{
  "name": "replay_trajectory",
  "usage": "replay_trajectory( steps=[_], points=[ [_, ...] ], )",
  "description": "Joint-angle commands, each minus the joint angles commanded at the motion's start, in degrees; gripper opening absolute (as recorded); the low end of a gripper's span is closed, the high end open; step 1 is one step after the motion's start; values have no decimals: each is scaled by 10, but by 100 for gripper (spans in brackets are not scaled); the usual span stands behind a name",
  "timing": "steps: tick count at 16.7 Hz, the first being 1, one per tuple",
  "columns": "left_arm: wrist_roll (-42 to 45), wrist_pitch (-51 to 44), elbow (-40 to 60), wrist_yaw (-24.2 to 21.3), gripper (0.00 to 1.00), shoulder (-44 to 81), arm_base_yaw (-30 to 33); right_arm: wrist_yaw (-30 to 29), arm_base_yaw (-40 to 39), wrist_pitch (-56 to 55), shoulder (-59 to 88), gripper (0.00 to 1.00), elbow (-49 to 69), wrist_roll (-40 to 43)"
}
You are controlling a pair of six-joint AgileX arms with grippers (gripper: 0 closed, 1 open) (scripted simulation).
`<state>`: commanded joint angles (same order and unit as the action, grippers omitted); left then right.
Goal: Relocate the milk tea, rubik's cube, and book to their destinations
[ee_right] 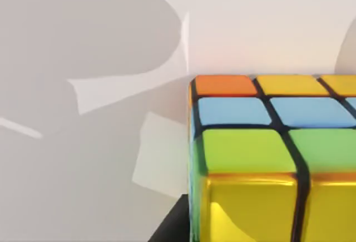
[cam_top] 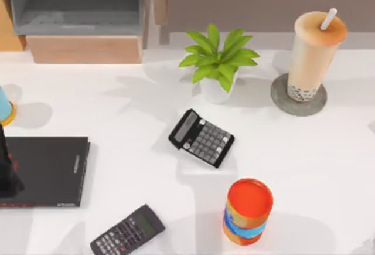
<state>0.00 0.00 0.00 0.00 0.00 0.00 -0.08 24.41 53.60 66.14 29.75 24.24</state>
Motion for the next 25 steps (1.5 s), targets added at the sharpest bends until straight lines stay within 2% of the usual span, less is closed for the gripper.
replay_trajectory(
  steps=[6, 12, 18, 21, 25],
  points=[
    [0, 0, 0, 0, 100, 0, 0, 0, 1, 2, -2, 0, 3, 0],
    [0, 0, 0, 0, 100, 0, 0, -1, 2, 82, -27, 0, 55, 1],
    [0, 0, 0, 0, 100, 0, 0, -3, -6, 79, -27, 0, 63, -1],
    [0, 0, 0, 0, 100, 0, 0, -31, -62, 32, -16, 0, 116, -9],
    [0, 0, 0, 0, 100, 0, 0, -122, -204, -112, 33, 0, 259, -29]
  ],
)
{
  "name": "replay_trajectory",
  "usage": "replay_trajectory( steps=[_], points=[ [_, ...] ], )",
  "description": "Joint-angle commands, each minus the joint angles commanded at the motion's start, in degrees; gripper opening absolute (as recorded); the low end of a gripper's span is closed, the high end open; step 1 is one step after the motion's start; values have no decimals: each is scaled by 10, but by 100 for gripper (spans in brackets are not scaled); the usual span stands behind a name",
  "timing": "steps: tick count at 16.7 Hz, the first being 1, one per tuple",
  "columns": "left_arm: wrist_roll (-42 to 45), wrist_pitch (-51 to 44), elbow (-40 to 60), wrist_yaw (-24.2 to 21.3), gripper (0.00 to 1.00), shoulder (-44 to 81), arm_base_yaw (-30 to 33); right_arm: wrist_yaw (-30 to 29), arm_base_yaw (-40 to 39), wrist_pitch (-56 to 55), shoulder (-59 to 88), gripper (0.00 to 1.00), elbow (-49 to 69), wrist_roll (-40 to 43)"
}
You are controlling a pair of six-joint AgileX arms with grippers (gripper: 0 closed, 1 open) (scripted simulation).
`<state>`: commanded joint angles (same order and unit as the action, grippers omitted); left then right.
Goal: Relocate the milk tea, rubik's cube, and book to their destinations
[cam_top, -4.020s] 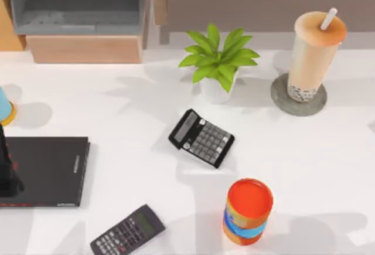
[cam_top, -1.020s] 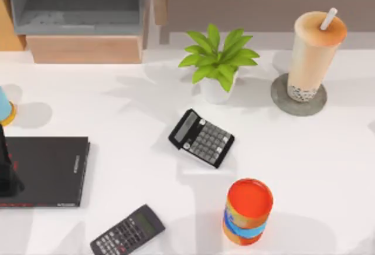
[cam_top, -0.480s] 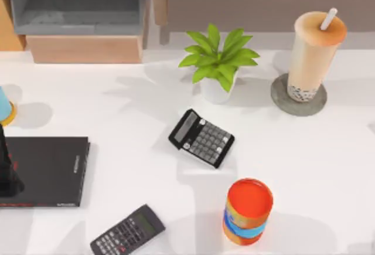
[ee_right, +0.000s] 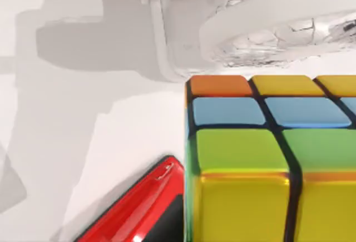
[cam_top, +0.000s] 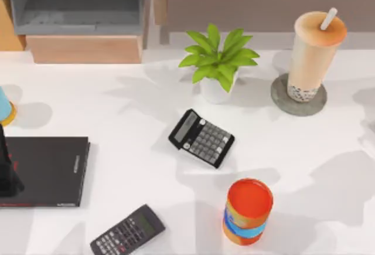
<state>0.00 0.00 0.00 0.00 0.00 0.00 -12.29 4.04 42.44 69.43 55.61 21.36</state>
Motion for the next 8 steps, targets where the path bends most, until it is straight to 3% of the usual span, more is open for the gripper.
replay_trajectory(
  steps=[4, 8],
  points=[
    [0, 0, 0, 0, 100, 0, 0, -67, -133, -216, 67, 0, 154, -55],
    [0, 0, 0, 0, 100, 0, 0, -81, -204, -394, 145, 0, 251, -143]
  ],
)
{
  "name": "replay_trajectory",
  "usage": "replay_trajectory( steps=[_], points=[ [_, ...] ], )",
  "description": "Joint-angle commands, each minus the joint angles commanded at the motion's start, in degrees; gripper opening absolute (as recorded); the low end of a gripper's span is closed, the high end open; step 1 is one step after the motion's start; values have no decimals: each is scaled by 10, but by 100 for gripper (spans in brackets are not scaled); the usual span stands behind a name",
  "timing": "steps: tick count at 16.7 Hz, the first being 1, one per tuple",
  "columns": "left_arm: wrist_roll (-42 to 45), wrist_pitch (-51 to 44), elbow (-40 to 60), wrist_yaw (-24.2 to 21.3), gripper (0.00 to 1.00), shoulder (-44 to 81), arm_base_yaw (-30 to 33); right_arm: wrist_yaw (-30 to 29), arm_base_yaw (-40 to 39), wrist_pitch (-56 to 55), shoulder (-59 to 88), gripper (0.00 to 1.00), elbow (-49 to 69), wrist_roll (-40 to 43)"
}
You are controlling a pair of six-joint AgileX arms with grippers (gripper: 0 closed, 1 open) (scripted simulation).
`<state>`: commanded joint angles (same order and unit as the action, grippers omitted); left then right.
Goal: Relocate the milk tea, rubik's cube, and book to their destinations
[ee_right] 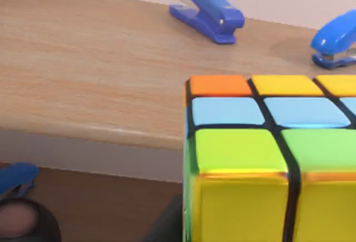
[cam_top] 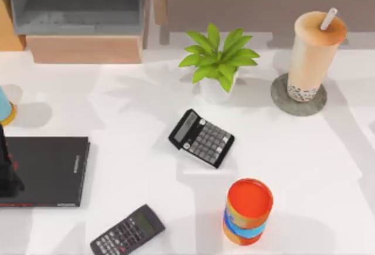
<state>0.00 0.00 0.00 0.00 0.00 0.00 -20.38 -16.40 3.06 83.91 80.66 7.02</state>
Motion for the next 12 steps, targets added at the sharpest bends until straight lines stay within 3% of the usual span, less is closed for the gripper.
replay_trajectory(
  steps=[5, 12],
  points=[
    [0, 0, 0, 0, 100, 0, 0, 0, -25, -92, 68, 0, 38, -78],
    [0, 0, 0, 0, 100, 0, 0, 3, -35, -112, 74, 0, 57, -76]
  ],
)
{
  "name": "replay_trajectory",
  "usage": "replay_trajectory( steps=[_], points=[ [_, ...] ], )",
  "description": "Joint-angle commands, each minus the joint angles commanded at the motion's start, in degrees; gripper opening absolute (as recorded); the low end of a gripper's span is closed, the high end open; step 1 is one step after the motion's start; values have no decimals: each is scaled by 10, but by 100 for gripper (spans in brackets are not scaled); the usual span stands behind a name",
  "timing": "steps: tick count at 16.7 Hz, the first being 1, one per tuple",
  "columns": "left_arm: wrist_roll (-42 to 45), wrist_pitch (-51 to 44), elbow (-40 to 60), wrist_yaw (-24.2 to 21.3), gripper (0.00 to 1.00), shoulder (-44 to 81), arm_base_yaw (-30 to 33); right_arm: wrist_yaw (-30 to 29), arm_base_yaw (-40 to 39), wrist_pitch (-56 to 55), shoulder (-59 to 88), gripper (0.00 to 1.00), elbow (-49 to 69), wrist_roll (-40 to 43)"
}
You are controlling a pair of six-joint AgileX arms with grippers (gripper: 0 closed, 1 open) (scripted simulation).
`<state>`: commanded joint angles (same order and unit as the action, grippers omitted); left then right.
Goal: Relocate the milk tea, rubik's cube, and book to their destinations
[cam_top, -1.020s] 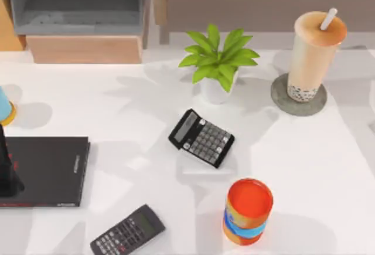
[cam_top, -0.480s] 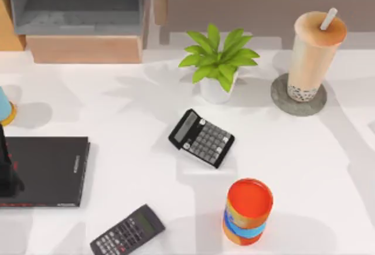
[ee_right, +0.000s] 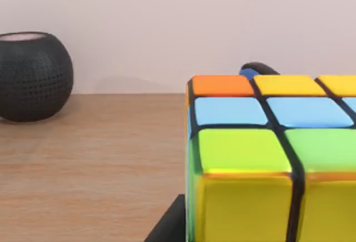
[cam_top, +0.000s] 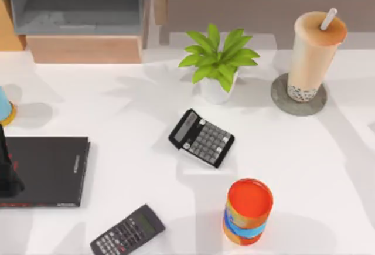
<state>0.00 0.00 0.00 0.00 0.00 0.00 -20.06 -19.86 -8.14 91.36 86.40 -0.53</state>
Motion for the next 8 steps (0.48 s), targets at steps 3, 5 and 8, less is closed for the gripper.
replay_trajectory(
  steps=[3, 5, 8],
  points=[
    [0, 0, 0, 0, 100, 0, 0, 11, -20, -34, 36, 0, 71, 7],
    [0, 0, 0, 0, 100, 0, 0, 20, -20, -34, 76, 0, 129, 10],
    [0, 0, 0, 0, 100, 0, 0, 33, 9, 7, 154, 0, 201, 7]
  ],
)
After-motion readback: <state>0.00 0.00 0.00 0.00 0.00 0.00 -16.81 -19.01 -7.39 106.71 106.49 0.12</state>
